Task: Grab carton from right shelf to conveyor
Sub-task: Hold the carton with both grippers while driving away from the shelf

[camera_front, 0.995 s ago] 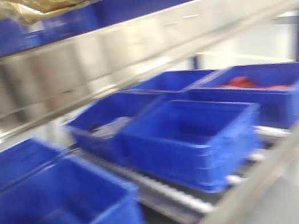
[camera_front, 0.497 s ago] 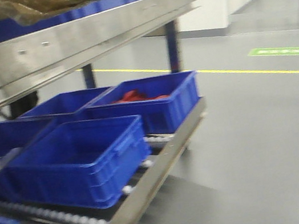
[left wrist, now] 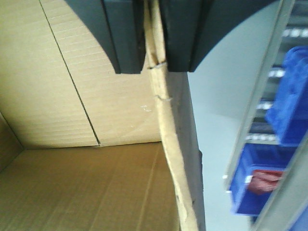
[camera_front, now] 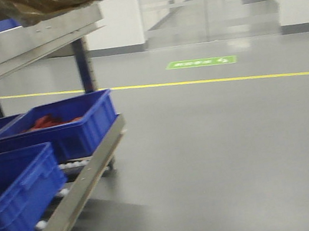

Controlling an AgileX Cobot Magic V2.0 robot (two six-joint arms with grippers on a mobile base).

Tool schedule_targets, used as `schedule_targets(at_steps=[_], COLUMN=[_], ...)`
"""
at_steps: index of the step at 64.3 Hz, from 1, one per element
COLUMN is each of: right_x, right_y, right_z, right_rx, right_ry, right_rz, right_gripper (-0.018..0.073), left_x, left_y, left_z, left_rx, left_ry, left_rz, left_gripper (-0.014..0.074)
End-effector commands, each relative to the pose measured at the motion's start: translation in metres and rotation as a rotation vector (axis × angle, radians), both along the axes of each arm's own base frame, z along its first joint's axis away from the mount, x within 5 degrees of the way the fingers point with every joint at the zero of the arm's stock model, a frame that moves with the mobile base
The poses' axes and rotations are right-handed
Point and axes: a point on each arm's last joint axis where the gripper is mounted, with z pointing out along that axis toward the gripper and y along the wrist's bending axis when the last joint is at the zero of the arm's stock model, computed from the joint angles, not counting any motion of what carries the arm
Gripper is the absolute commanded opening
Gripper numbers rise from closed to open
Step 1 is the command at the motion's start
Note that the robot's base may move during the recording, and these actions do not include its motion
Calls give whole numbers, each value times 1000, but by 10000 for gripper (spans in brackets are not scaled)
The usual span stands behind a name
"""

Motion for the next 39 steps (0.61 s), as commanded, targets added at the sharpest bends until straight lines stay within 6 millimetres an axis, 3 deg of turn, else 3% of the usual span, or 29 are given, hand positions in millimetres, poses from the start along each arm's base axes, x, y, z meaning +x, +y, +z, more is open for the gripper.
schedule_targets(at_steps=[1, 39], right_x=[-3, -3], right_y=[-2, -2], right_z=[8, 8], right_rx=[30, 30], right_ry=[-55, -55], right_rz=[7, 7], right_gripper=[-68, -68], left_x=[-2, -2], left_y=[-1, -1], left_z=[6, 6], left_rx=[-6, -3], left_ry=[-49, -50], left_rz=[-14, -12], left_gripper=[-13, -13])
